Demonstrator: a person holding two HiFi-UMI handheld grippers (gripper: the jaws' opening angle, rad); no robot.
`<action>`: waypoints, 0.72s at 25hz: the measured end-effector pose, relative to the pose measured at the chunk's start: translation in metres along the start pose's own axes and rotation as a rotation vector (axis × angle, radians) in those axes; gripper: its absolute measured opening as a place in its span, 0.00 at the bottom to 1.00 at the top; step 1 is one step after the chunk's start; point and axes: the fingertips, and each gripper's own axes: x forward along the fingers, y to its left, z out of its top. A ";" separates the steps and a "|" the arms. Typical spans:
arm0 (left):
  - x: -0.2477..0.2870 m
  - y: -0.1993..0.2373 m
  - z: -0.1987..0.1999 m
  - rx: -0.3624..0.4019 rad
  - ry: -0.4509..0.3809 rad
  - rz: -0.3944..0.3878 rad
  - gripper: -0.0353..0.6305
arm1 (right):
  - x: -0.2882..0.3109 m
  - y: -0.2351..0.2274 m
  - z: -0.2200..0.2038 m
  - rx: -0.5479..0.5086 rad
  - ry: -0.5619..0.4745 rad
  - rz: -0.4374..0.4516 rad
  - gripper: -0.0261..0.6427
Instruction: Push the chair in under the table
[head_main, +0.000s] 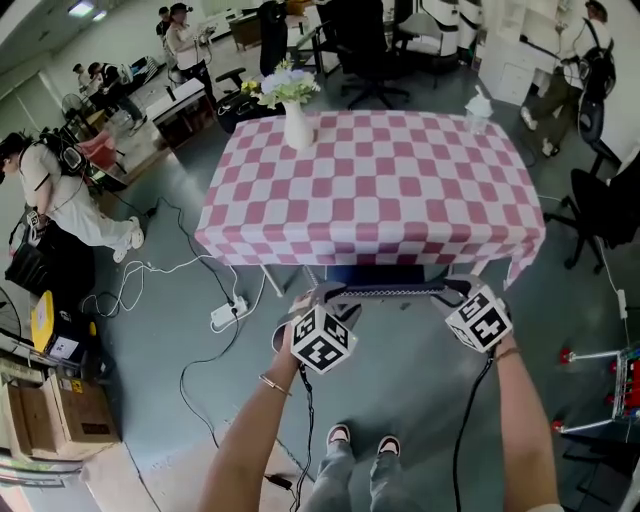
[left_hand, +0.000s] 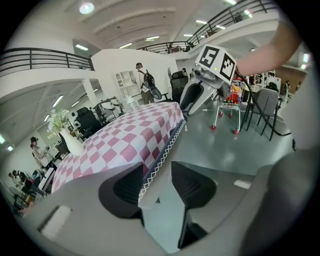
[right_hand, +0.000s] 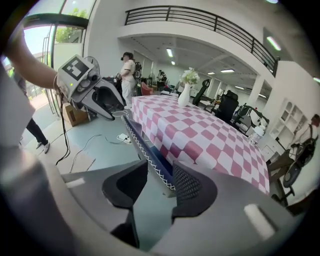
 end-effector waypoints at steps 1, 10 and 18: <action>-0.007 -0.001 0.004 -0.027 -0.017 0.006 0.32 | -0.008 0.000 0.004 0.029 -0.029 -0.012 0.25; -0.083 -0.004 0.049 -0.312 -0.213 0.118 0.31 | -0.079 0.015 0.036 0.255 -0.300 -0.156 0.25; -0.150 -0.020 0.072 -0.439 -0.336 0.289 0.25 | -0.157 0.040 0.039 0.503 -0.519 -0.291 0.25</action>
